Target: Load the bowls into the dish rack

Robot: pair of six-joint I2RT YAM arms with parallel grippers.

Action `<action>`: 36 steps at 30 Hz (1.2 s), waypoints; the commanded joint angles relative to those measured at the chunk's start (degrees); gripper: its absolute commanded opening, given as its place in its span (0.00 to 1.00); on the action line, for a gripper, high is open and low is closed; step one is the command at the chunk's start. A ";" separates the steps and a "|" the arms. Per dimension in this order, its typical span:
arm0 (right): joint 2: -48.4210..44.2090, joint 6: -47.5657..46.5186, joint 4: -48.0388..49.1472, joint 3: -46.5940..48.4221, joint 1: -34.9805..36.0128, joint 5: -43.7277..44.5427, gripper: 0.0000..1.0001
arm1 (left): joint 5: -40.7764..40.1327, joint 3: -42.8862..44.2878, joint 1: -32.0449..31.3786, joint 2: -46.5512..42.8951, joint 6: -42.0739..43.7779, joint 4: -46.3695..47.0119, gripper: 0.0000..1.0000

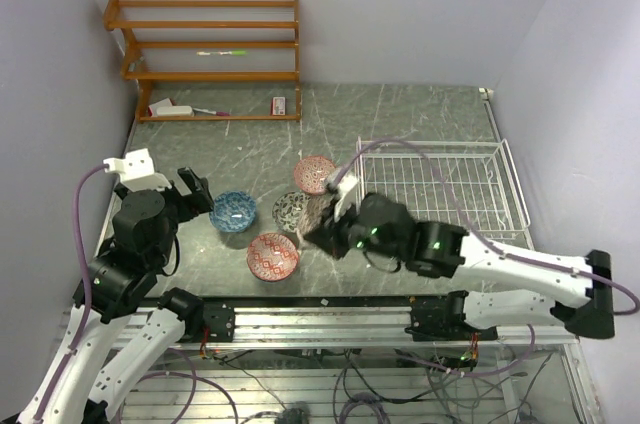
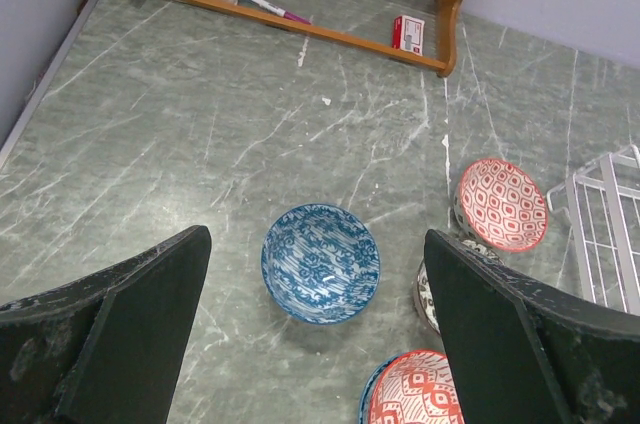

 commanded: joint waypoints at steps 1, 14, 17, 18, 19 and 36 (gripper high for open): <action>-6.90 -1.59 7.29 -1.96 -12.09 -9.90 0.00 | 1.68 1.89 0.51 0.42 -0.10 2.48 0.99; -12.22 1.87 14.01 -5.18 -45.18 -27.18 0.00 | 1.89 4.07 0.51 0.92 1.35 1.16 0.99; -11.11 6.68 18.85 -8.00 -56.09 -37.64 0.00 | 2.46 4.13 0.51 0.96 1.44 1.22 0.99; -10.55 9.11 21.38 -9.44 -59.46 -41.75 0.00 | 2.48 4.24 0.51 1.07 1.56 1.06 0.99; -10.08 11.77 24.83 -10.92 -62.96 -46.03 0.00 | 2.40 4.42 0.51 1.14 1.69 0.92 0.99; 3.04 36.88 58.80 -25.05 -75.71 -61.20 0.00 | 3.01 4.11 0.51 2.92 2.19 2.17 0.99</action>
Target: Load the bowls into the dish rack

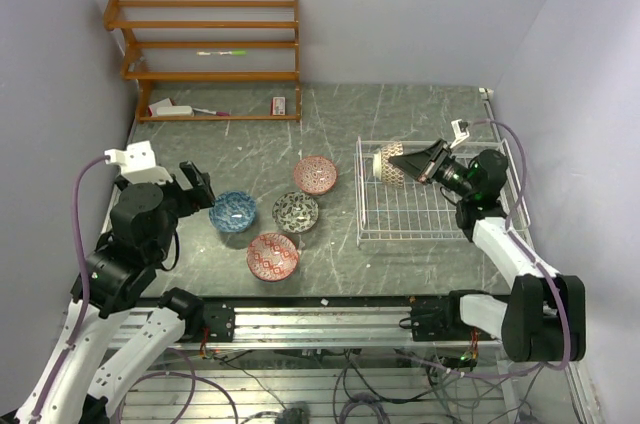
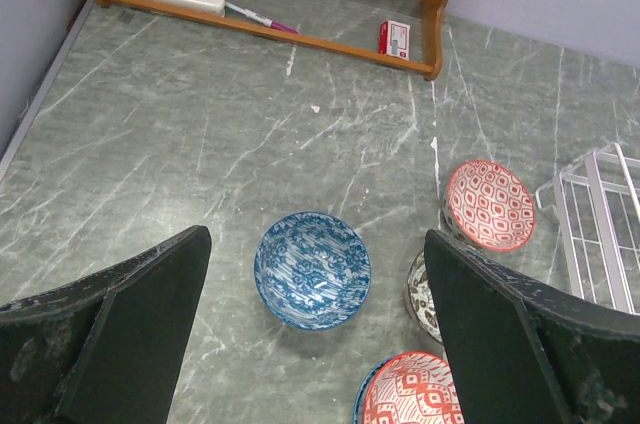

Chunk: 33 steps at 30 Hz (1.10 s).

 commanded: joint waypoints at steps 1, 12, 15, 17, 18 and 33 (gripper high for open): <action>3.48 7.17 13.41 -3.02 -1.20 -1.50 0.00 | 1.31 1.00 0.47 0.56 0.61 1.98 0.99; 11.23 12.29 24.64 -5.40 -3.64 -3.02 0.00 | 1.13 1.05 0.47 0.94 0.99 2.36 0.99; 13.24 11.62 24.55 -5.29 -4.26 -2.83 0.00 | 1.25 0.74 0.47 1.22 0.84 2.50 0.99; 15.28 11.51 25.71 -5.25 -4.55 -2.94 0.00 | 1.27 0.42 0.54 1.27 0.73 2.72 0.99; 16.63 11.99 27.13 -5.25 -4.59 -3.22 0.00 | 1.30 0.43 0.48 1.31 0.75 2.80 0.99; 36.74 30.53 56.60 -7.14 -5.48 -5.74 0.00 | 1.29 0.38 0.48 1.55 0.43 3.22 0.99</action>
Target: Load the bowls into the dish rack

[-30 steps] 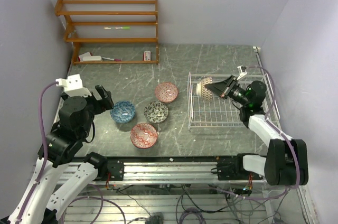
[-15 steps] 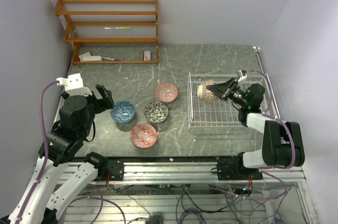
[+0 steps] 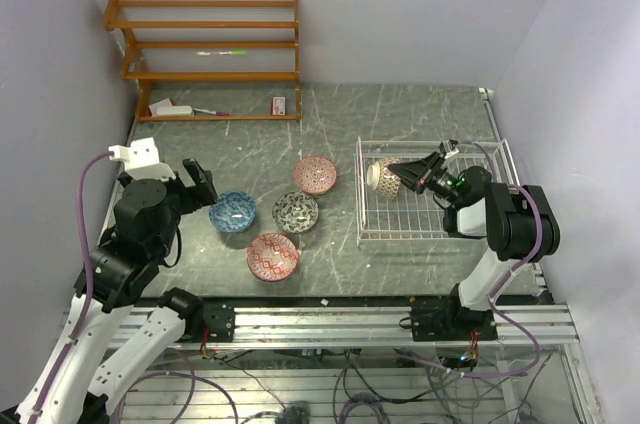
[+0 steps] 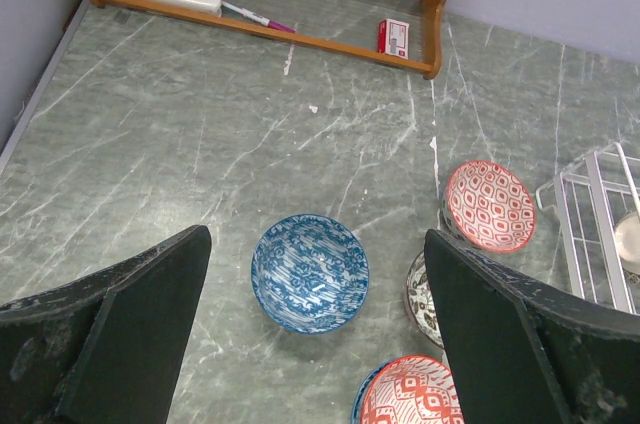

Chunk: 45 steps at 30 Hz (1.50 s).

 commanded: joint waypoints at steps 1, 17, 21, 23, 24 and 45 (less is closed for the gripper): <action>2.47 3.51 9.08 -0.77 -1.16 -0.08 0.00 | 0.99 0.44 0.47 0.07 0.34 2.11 0.99; -10.19 -25.85 -38.61 2.40 -4.31 10.66 0.29 | 1.36 -0.21 0.47 -0.02 0.83 2.35 0.99; -11.79 -29.18 -44.97 3.39 -4.32 13.35 0.33 | 1.43 -0.35 0.47 0.19 0.92 2.46 0.99; -12.17 -29.94 -46.37 3.54 -4.36 14.05 0.38 | 1.52 -0.34 0.47 0.27 0.91 2.55 0.99; -12.30 -30.18 -46.80 3.54 -4.39 14.31 0.41 | 1.58 -0.36 0.47 0.29 0.85 2.55 0.99; -16.84 -37.52 -61.01 7.96 -4.40 22.17 0.47 | 1.69 -1.35 0.47 -0.27 0.31 2.51 0.99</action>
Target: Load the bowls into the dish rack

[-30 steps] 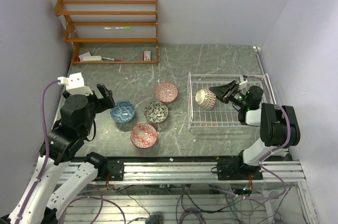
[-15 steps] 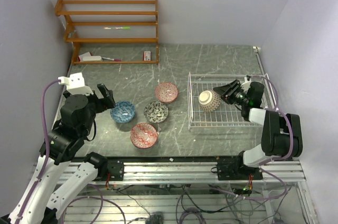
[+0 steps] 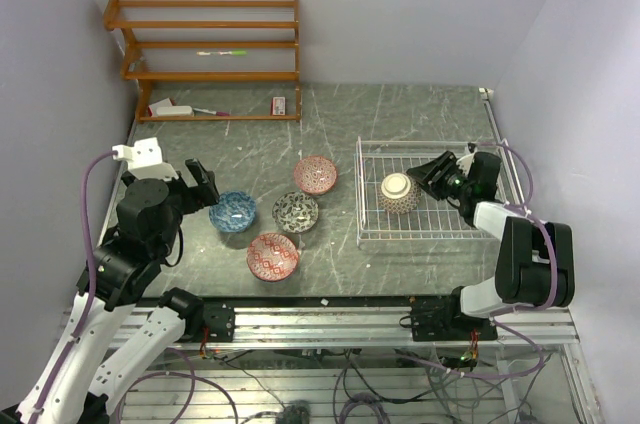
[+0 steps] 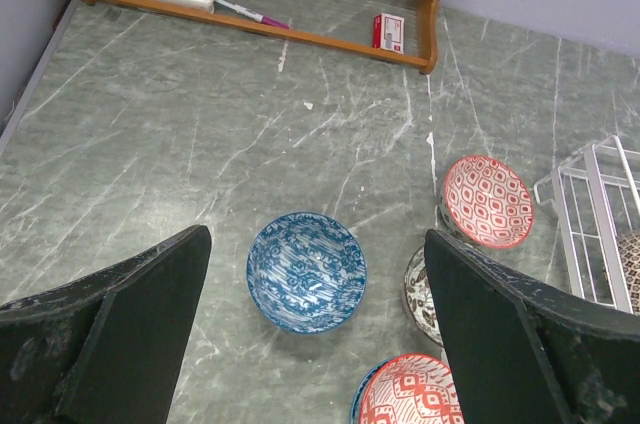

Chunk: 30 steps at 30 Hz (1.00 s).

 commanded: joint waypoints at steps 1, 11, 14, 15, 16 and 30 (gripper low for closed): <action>-0.90 -1.99 -3.63 1.90 -0.05 1.35 0.47 | 0.86 -0.44 0.51 -0.41 0.11 1.60 0.99; -8.39 -8.92 -15.72 5.55 0.01 10.29 0.55 | 1.20 -0.85 0.47 -0.52 -0.04 1.87 0.99; -10.18 -11.10 -19.61 6.88 0.01 12.56 0.58 | 1.54 -0.96 0.51 -0.50 -0.11 2.12 0.99; -10.62 -12.18 -21.16 7.68 0.08 12.92 0.61 | 1.62 -0.98 0.47 -0.50 -0.10 2.12 0.99; -10.82 -13.70 -23.21 8.84 0.30 13.72 0.63 | 1.72 -0.98 0.47 -0.58 -0.15 2.12 0.99; -5.92 -26.85 -46.13 28.18 24.23 43.96 0.89 | 2.44 -1.79 0.47 -1.02 0.40 2.60 0.99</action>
